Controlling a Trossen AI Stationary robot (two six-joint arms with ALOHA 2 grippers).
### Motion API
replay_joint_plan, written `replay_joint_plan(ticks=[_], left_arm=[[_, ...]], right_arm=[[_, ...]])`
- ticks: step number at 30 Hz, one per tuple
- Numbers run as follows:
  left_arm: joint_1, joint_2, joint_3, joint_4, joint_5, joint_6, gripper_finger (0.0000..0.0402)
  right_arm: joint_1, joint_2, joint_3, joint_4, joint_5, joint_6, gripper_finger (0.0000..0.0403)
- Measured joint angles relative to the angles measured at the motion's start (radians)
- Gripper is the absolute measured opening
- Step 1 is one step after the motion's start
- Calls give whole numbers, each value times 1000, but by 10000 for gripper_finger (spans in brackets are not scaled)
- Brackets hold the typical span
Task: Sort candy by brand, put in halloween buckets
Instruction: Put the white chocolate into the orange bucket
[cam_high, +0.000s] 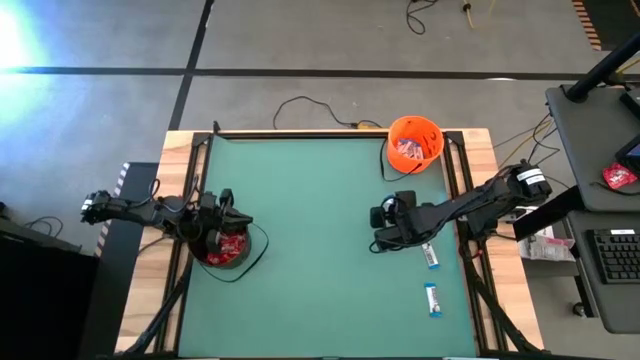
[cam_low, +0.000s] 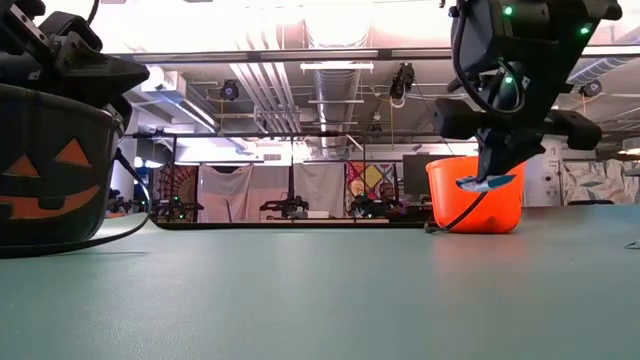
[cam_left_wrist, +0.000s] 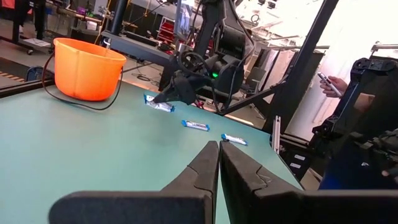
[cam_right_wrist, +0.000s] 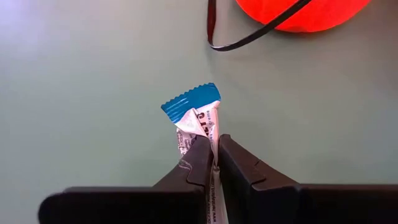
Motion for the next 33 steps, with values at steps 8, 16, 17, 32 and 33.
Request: replay_joint_plan(ticks=[8,16,17,32,33], left_arm=[[0,0,0,0,0,0,0],[0,0,0,0,0,0,0],[0,0,0,0,0,0,0],[0,0,0,0,0,0,0],[0,0,0,0,0,0,0]], right_arm=[[0,0,-4,-15,-12,0,17],[0,-1,-4,-49,-6,-8,17],[0,-2,-4,-63,-5,-8,17],[-65,-50,142,-281,37,-42,17],[-82,-50,168,-305,49,-62,15]])
